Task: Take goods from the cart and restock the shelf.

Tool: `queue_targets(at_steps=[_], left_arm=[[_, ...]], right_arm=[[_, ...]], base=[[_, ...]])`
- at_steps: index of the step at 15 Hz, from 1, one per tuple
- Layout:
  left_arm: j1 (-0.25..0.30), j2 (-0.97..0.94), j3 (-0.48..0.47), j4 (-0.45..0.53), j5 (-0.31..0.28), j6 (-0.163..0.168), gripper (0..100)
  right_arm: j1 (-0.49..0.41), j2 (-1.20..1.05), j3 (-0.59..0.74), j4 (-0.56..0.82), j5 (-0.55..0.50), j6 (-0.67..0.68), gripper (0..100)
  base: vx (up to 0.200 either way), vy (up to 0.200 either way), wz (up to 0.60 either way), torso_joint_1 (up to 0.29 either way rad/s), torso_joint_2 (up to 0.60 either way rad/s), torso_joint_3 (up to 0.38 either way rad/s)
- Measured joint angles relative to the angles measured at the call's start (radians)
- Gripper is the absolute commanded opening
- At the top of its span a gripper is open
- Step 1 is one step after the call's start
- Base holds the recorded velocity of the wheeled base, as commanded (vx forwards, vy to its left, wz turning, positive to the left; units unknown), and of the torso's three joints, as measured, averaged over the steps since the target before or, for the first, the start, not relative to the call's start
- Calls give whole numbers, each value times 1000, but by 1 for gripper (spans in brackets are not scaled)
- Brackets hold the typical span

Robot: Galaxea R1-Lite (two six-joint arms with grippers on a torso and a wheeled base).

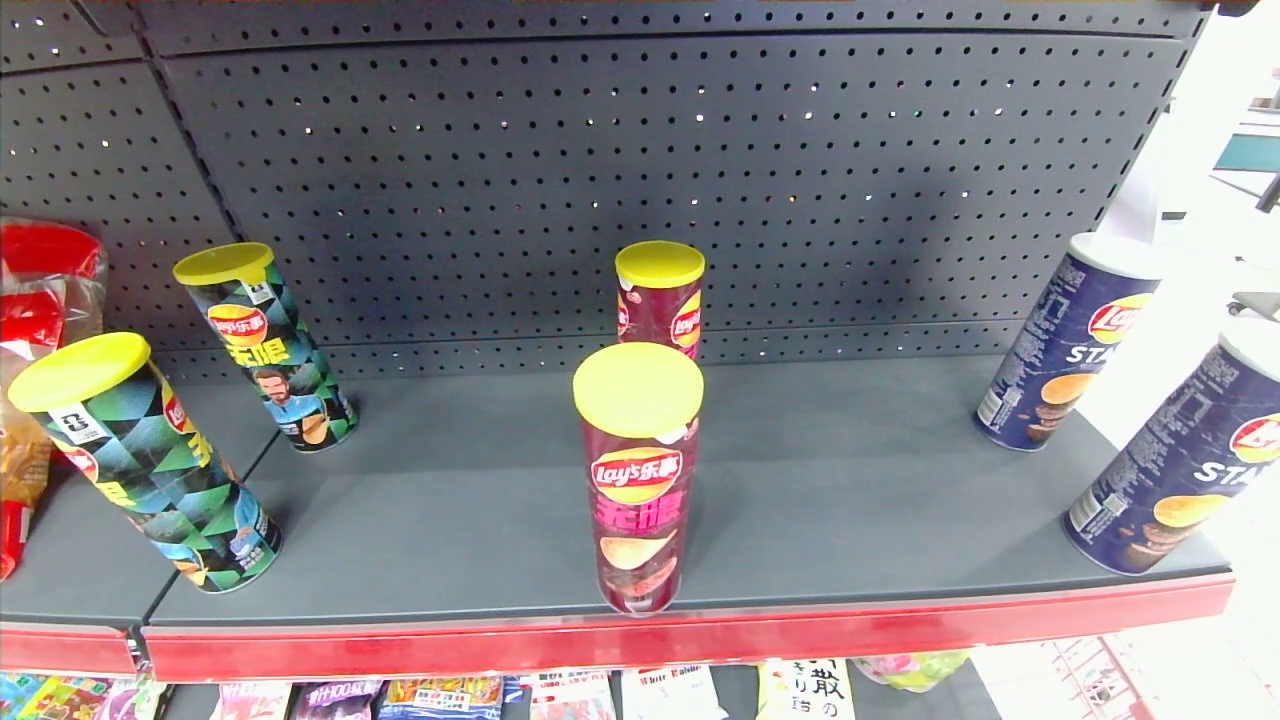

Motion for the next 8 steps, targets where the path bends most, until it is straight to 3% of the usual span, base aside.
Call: queue_targets(at_steps=[8], left_arm=[[0,0,0,0,0,-1,100]], right_arm=[[0,0,0,0,-1,0,100]], base=[[0,0,0,0,0,0]])
